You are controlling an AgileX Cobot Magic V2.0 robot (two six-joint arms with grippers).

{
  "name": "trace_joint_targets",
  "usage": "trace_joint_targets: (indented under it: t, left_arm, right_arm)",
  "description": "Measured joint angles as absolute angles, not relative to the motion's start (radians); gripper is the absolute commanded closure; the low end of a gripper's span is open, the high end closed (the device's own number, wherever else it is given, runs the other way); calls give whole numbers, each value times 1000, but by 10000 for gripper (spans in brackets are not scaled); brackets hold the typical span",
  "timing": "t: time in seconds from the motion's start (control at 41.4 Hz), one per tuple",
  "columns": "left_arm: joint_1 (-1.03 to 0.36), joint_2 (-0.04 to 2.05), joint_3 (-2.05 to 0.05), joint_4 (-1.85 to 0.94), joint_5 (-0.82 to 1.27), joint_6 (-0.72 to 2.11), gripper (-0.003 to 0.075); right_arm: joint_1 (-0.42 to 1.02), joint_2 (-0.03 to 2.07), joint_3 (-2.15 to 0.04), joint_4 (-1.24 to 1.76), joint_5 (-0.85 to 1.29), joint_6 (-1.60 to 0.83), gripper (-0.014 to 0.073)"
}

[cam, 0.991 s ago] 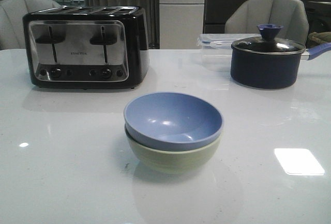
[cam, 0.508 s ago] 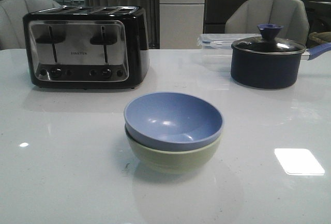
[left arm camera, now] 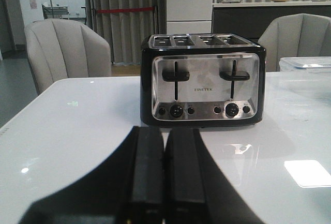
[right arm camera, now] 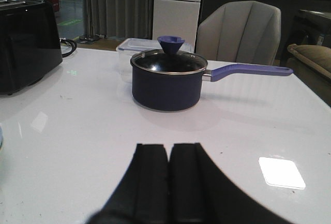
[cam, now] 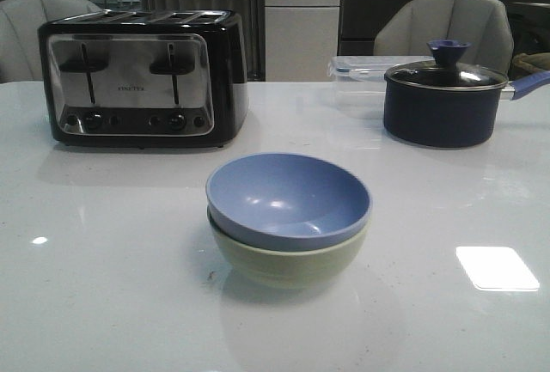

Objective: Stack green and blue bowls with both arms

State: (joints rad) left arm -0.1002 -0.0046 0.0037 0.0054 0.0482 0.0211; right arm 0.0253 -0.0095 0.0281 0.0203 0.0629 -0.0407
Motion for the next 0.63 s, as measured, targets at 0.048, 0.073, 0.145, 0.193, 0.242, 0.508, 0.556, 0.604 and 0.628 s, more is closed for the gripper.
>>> trace_joint_targets:
  t: [0.048,0.073,0.145,0.193,0.242,0.508,0.556,0.604,0.628]
  left_arm:
    - [-100,-5,4,5,48,21,627]
    - [-100,-5,4,5,48,21,627]
    - [-100,-5,4,5,48,21,627]
    - [-100,-5,4,5,48,21,627]
    - [-100,-5,4,5,48,21,627]
    - [-100,-5,4,5,48,21,627]
    - [-100,-5,4,5,48,21,627]
    - [-100,-5,4,5,48,21,627]
    - [-100,-5,4,5,48,21,627]
  right_arm:
    - [25,-9,28,20,58,-41,541]
    - [25,-9,28,20,59,-41,541]
    - [25,-9,28,20,57,-41,541]
    - [25,-9,28,20,57,-41,541]
    - [25,-9,28,20,57,-41,541]
    - [25,-9,28,20,55,-41,541]
    - [25,-9,28,20,55,-41,541]
    - [25,-9,28,20,55,-41,541]
    - [25,-9,28,20,55,-41,541]
